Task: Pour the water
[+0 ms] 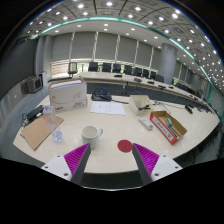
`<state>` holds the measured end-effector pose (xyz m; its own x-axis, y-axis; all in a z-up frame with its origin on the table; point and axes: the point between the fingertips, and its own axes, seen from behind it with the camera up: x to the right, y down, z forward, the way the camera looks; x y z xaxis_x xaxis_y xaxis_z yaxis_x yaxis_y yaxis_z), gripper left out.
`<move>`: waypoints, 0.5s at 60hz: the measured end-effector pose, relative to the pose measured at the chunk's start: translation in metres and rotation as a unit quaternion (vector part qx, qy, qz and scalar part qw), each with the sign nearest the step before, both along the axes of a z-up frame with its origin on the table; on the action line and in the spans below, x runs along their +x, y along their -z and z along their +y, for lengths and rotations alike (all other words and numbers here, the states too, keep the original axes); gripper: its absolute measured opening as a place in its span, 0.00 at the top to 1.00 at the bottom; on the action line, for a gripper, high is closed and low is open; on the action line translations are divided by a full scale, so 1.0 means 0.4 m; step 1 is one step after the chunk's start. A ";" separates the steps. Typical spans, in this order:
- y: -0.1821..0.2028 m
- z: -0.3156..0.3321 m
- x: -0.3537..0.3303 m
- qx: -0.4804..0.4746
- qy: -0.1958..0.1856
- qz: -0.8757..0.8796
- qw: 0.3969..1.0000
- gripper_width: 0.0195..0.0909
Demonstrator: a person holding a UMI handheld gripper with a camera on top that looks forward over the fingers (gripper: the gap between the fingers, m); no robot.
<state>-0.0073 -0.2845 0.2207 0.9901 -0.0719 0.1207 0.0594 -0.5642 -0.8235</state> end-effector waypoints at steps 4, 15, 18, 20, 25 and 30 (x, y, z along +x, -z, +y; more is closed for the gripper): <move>0.008 0.006 -0.027 -0.002 -0.007 0.003 1.000 0.07; 0.050 0.029 -0.186 -0.011 -0.030 0.014 0.999 0.07; 0.067 0.035 -0.237 -0.015 -0.040 0.017 0.999 0.07; 0.077 0.038 -0.273 -0.017 -0.047 0.019 0.999 0.07; 0.105 0.051 -0.373 -0.019 -0.068 0.027 0.997 0.07; 0.136 0.070 -0.473 -0.021 -0.091 0.033 0.995 0.07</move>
